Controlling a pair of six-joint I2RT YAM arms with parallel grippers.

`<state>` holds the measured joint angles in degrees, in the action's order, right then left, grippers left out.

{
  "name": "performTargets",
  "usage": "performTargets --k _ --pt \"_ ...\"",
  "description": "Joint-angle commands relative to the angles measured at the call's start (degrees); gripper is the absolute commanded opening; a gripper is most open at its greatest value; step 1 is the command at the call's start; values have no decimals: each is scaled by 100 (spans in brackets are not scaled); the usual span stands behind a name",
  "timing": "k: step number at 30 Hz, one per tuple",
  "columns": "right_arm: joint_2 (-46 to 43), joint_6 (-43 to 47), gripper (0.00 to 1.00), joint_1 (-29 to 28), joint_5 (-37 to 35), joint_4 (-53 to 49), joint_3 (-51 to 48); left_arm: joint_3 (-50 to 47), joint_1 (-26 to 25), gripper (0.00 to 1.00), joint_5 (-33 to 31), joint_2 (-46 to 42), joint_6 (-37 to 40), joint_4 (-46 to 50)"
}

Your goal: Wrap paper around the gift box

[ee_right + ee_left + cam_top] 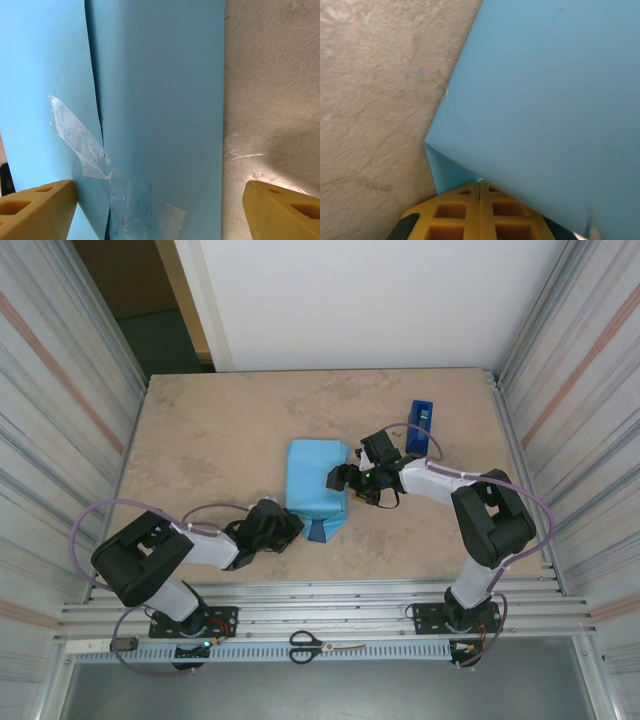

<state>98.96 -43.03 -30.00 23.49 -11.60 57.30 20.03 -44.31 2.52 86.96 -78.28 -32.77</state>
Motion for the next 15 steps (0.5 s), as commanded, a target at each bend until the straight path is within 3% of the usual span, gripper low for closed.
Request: performTargets --k 1,7,15 --pt "15 31 85 -77 -191 -621 -190 -30 -63 0 -182 -74 28 411" --pt "9 5 85 -84 -228 -649 -167 57 -189 0 -101 -103 1 335" --pt "33 7 85 -91 -238 -703 -87 258 -429 0 -419 -470 32 1064"
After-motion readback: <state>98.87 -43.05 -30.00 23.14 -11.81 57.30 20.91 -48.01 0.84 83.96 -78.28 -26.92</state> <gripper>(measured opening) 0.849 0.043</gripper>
